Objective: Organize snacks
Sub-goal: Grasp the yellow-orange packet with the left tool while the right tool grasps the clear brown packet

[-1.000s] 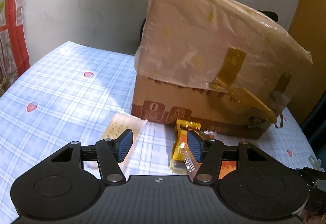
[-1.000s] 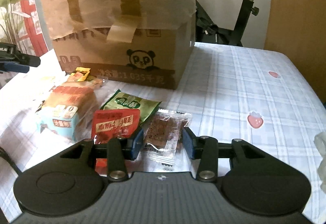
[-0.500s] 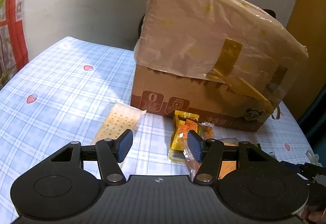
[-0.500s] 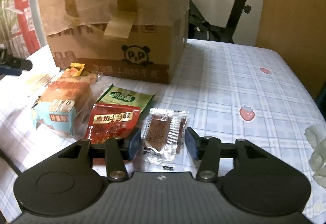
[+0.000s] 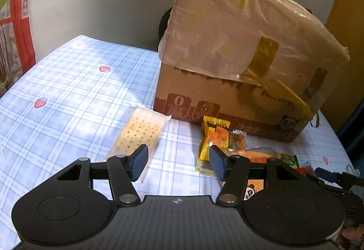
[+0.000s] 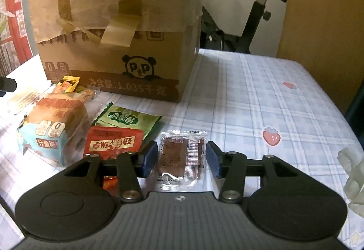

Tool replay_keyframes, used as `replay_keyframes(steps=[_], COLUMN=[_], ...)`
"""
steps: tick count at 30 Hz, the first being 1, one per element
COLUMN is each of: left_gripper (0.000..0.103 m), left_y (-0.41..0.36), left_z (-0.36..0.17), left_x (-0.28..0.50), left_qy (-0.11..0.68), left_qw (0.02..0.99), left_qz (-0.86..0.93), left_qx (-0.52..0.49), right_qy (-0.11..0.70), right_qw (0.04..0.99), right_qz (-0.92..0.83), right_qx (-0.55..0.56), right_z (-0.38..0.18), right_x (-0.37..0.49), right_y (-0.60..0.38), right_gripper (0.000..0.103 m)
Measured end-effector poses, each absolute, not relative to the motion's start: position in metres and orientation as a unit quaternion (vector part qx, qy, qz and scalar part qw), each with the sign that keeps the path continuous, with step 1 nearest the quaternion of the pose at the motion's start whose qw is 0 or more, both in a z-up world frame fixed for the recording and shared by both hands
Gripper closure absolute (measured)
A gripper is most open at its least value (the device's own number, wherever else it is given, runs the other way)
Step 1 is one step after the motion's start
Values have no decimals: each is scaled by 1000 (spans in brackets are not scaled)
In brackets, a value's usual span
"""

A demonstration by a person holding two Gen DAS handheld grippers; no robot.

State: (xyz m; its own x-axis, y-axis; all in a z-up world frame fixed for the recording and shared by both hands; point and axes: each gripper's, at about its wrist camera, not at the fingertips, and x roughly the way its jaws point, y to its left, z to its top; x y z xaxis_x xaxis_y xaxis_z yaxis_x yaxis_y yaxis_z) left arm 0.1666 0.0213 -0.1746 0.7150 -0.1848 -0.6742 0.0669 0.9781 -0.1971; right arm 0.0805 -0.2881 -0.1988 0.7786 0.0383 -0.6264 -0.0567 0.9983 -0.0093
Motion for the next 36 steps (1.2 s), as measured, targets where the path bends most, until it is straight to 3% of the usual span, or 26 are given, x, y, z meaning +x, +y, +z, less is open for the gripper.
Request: replay_keyframes(steps=[6,26,30,36], left_gripper=[41,44,66,69], left_y=[17,-52,-57,-44], left_z=[-183,-207,-215,-208], left_x=[174,251,255,236], left_qy=[383,424,437,419], left_qw=[918,898,893,901], left_qz=[-73,-121,-105,-114], left_qx=[-75,0,-10,-20], right_qy=[318,314,314,313], right_qw=[947,948,948,949], right_qz=[30,41,41,42], right_qx=[-24,-11,-8,-9], right_z=[-200,-200,-200,-200], right_x=[77,77,77,77], right_y=[-285,-288,-289,-288], right_gripper=[58,59,58,58])
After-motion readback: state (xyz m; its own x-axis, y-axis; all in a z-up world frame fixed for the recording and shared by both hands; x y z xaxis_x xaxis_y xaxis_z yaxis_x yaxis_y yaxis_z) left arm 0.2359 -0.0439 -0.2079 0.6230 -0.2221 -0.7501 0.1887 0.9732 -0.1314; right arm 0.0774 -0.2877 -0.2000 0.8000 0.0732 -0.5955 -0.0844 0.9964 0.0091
